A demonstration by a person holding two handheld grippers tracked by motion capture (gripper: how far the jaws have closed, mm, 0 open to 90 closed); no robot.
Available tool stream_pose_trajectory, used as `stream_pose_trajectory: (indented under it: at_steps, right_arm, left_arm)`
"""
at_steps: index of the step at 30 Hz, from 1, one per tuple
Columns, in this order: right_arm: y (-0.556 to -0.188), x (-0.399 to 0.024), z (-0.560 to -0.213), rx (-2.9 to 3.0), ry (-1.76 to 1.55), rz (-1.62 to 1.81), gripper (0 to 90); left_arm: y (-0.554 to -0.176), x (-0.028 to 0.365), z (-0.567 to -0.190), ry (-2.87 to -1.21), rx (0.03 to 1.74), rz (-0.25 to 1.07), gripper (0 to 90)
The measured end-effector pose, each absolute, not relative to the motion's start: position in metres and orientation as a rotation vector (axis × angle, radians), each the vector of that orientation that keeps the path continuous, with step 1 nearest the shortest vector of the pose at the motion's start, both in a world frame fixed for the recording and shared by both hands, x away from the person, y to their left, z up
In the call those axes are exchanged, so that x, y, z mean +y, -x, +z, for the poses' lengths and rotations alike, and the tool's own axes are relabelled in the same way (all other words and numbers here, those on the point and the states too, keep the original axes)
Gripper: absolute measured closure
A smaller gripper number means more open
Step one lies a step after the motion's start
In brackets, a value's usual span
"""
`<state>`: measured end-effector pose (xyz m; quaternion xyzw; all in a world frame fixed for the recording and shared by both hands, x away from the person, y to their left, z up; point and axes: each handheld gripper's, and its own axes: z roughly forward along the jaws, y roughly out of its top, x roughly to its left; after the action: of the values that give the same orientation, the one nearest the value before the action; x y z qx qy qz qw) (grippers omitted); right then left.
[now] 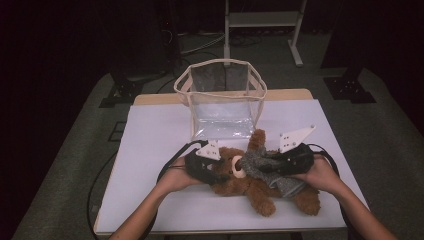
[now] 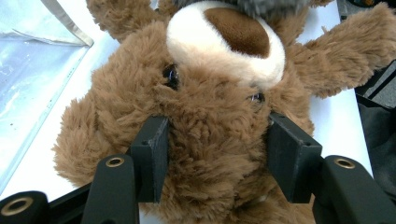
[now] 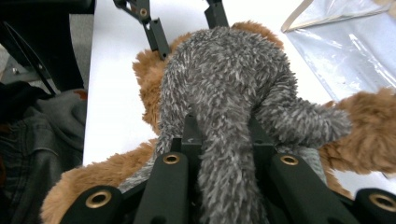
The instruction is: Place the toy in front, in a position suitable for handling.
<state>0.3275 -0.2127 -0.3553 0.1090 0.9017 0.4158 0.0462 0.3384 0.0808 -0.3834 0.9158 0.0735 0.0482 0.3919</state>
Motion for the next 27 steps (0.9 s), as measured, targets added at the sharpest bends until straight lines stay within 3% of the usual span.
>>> stream_pose_trajectory:
  at_steps: [17,27]
  right_arm:
    - [-0.337,-0.228,-0.365,2.749,-0.393,1.269,75.0]
    - [-0.322,-0.197,-0.354,2.723,-0.269,1.336,75.0]
  left_arm:
    - [-0.322,0.083,-0.387,-2.319,0.133,0.053,46.9]
    - [-0.328,0.08,-0.387,-2.314,0.188,0.097,47.5]
